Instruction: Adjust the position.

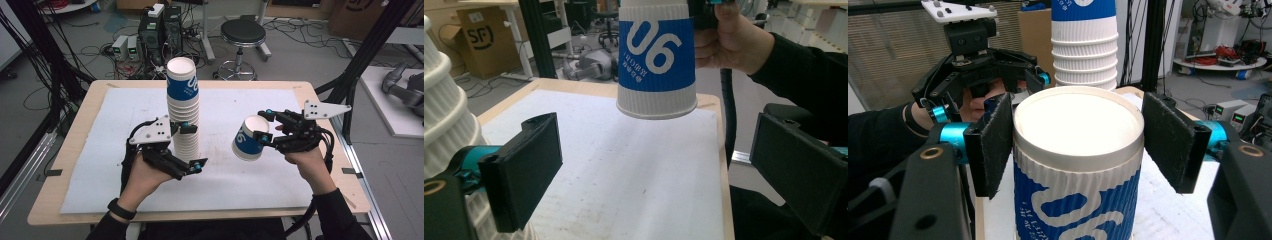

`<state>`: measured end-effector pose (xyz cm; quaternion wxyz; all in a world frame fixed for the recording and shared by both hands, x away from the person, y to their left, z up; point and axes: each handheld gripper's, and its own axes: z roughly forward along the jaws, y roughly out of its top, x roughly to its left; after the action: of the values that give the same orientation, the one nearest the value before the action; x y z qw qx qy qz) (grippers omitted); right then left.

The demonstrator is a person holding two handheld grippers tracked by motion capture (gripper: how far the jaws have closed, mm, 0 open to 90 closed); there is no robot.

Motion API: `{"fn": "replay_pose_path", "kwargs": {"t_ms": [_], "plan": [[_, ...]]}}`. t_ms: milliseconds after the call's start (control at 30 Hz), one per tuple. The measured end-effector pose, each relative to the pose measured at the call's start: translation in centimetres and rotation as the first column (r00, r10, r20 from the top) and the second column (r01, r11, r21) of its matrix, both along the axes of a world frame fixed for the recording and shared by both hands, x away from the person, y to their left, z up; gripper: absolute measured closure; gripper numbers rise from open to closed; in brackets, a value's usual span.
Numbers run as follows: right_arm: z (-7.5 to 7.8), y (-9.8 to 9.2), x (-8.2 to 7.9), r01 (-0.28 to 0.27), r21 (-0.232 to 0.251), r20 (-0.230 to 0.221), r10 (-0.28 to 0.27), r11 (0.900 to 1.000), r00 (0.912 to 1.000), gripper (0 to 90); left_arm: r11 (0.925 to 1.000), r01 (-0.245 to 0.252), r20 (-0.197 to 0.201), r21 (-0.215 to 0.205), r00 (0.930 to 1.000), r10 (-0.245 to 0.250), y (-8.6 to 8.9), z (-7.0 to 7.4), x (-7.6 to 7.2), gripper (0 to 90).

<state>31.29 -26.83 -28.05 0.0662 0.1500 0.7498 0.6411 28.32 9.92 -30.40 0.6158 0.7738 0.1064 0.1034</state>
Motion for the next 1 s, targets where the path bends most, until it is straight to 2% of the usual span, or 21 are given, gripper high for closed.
{"fn": "replay_pose_path", "kwargs": {"t_ms": [267,433,600,633,833,1000], "plan": [[0.0,-0.2,0.0,-0.002,0.003,-0.009,0.002,1.000,1.0000,31.8,0.9999,0.015,0.000,-0.003,0.9999,-0.015,-0.7,0.0,0.0,6.6],[0.1,-0.2,-0.1,-0.008,0.004,-0.003,0.008,1.000,1.0000,31.8,0.9991,0.042,-0.003,0.003,0.9991,-0.042,-2.0,-0.2,0.0,6.6],[0.0,-0.2,-0.3,-0.016,0.003,-0.004,0.016,1.000,0.9999,31.8,0.9981,0.061,-0.012,-0.012,0.9981,-0.061,-3.5,-0.4,0.3,6.6],[0.0,-0.1,-0.3,-0.017,0.003,0.005,0.017,1.000,0.9998,31.8,0.9982,0.059,-0.009,-0.012,0.9982,-0.059,-4.3,-0.6,0.3,6.6],[0.0,0.1,-0.5,-0.023,0.001,-0.001,0.023,1.000,0.9997,31.8,0.9970,0.077,-0.022,-0.005,0.9967,-0.077,-5.9,-1.3,0.7,6.6],[0.0,0.3,-0.5,-0.035,0.001,-0.002,0.035,0.999,0.9994,31.8,0.9972,0.074,-0.036,-0.015,0.9966,-0.074,-6.6,-1.7,1.1,6.6]]}}
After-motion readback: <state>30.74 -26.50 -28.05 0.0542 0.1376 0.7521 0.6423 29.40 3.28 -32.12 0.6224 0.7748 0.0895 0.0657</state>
